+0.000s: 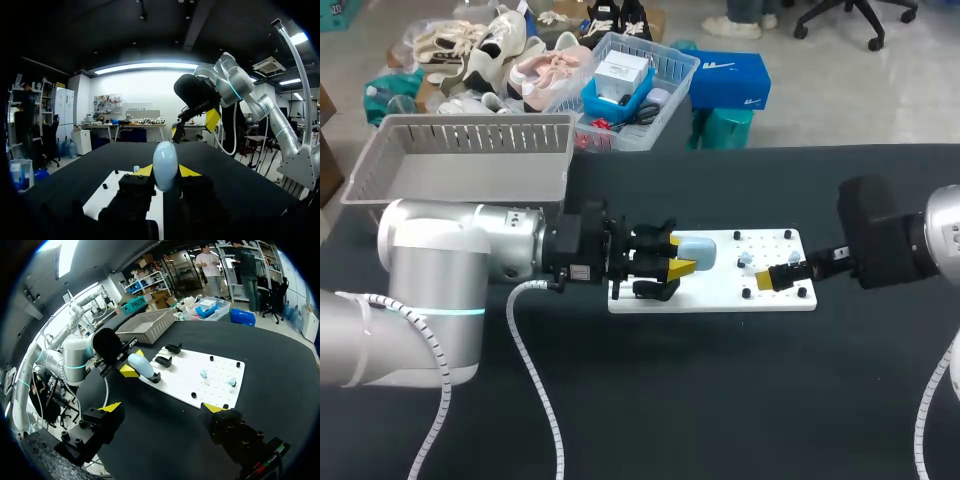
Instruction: Pick up each earbud case from the left stands, insert the matching earbuds, close the lid, and place the case in the box.
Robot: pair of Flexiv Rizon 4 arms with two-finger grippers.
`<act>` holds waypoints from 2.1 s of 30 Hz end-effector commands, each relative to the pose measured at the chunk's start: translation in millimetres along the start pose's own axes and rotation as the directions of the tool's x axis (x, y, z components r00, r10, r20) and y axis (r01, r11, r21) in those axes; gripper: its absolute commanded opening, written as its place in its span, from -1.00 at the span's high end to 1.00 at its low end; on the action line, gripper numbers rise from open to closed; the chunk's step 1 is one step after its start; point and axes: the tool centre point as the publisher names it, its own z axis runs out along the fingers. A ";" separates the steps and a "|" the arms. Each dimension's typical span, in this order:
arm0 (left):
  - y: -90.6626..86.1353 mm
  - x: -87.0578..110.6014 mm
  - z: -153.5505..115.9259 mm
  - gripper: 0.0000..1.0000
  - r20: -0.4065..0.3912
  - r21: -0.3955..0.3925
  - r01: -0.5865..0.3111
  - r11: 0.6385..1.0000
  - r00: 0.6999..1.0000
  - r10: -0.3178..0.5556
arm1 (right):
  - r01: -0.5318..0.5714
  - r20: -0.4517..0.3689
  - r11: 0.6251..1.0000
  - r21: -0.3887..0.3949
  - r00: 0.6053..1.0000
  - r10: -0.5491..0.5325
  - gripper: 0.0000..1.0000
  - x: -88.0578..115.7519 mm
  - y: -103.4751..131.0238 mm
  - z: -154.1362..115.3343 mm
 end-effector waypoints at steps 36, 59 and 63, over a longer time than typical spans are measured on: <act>0.6 1.8 -1.1 1.00 -0.001 -0.003 -0.006 1.000 1.000 0.006 | 0.116 -0.054 0.988 0.100 0.992 -0.111 -1.00 -2.0 60.8 36.9; 7.5 2.8 -1.9 1.00 0.005 -0.006 -0.032 0.999 0.999 0.032 | 0.047 -0.094 0.994 0.098 0.995 -0.038 -1.00 -20.2 36.4 52.2; 7.5 2.8 -1.9 1.00 0.005 -0.006 -0.032 0.999 0.999 0.032 | 0.049 -0.100 0.994 0.101 0.994 -0.039 -1.00 -25.6 33.2 55.2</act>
